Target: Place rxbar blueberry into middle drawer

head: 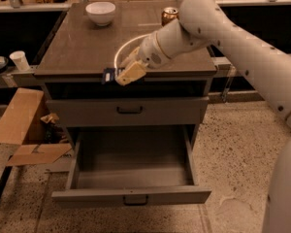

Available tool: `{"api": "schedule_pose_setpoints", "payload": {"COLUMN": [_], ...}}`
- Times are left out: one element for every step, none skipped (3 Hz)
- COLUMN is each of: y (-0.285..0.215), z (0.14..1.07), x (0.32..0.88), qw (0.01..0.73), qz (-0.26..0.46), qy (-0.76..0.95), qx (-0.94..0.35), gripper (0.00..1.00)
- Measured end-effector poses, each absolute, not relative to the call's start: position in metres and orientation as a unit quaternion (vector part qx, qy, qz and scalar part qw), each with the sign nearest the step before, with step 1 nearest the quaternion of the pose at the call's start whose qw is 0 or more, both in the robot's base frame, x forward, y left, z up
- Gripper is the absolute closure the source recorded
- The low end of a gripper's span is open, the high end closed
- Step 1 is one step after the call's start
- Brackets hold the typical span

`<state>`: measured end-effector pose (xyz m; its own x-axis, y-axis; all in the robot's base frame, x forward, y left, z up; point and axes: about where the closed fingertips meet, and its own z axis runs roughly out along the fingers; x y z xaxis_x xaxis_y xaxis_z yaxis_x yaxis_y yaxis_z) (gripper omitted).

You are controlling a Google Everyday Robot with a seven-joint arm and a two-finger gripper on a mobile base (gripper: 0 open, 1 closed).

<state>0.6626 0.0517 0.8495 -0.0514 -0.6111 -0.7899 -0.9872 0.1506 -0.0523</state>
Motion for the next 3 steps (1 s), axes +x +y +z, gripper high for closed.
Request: {"api": "schedule_pose_setpoints", "payload": {"y": [0.042, 0.031, 0.033], "z": [0.835, 0.791, 0.754], "x": [0.631, 0.591, 0.566], "qw": [0.363, 0.347, 0.312], "qz": [0.267, 0.287, 0.295], "qy": [0.698, 0.728, 0.736], "qx": [-0.557, -0.517, -0.523], "gripper": [1.0, 1.0, 1.0]}}
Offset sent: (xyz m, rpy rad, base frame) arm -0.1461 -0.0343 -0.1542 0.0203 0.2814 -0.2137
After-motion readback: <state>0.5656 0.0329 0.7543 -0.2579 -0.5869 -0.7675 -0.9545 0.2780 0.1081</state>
